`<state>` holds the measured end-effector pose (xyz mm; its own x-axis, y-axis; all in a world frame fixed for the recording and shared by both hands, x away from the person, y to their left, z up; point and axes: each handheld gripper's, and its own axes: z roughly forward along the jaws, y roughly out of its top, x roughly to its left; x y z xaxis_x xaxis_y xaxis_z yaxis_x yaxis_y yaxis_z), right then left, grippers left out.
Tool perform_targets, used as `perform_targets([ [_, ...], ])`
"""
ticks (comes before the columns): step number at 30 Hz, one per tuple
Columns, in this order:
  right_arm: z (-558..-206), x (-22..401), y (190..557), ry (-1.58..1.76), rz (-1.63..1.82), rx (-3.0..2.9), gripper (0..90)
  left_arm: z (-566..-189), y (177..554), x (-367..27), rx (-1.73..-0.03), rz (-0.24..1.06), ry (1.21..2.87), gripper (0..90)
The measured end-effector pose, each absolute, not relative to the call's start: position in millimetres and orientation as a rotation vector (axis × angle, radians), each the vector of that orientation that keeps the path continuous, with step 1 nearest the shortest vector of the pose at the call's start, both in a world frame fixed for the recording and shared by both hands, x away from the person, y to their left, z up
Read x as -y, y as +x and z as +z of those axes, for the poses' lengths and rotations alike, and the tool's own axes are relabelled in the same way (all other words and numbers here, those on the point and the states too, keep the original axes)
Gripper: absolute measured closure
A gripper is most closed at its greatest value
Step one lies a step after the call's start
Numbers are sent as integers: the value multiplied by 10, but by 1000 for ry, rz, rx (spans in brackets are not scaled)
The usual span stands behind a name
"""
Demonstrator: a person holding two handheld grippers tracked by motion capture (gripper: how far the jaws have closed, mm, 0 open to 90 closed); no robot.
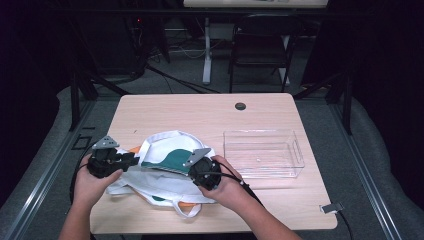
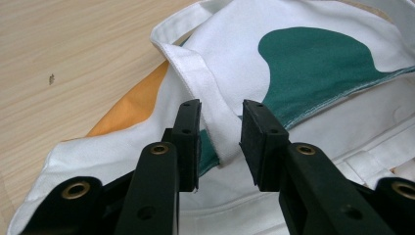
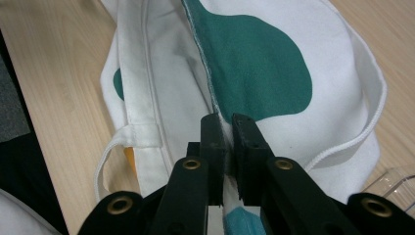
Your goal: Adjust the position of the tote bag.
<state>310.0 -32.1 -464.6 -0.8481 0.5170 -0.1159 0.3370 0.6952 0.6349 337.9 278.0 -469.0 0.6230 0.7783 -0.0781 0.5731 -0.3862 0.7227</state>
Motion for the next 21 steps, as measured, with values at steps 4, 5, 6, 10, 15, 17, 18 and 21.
perform_targets([
  [4, -4623, 326, 3107, 675, 897, -2616, 840, -4660, 3362, -2774, -1045, 363, 2103, 653],
  [5, -4609, 325, 3110, 683, 899, -2613, 840, -4647, 3355, -2772, -1042, 361, 2104, 639],
  [6, -4599, 327, 3114, 680, 893, -2616, 840, -4627, 3344, -2767, -1032, 368, 2106, 637],
  [10, -4573, 332, 3125, 681, 896, -2608, 840, -4587, 3316, -2741, -1011, 377, 2108, 620],
  [15, -4550, 341, 3145, 690, 899, -2608, 840, -4546, 3287, -2675, -972, 386, 2120, 581],
  [17, -4552, 343, 3154, 694, 907, -2605, 840, -4541, 3283, -2651, -959, 388, 2128, 568],
  [18, -4547, 346, 3158, 690, 900, -2611, 840, -4547, 3281, -2614, -945, 393, 2139, 562],
  [21, -4543, 351, 3164, 691, 901, -2611, 840, -4568, 3282, -2565, -923, 390, 2158, 544],
])
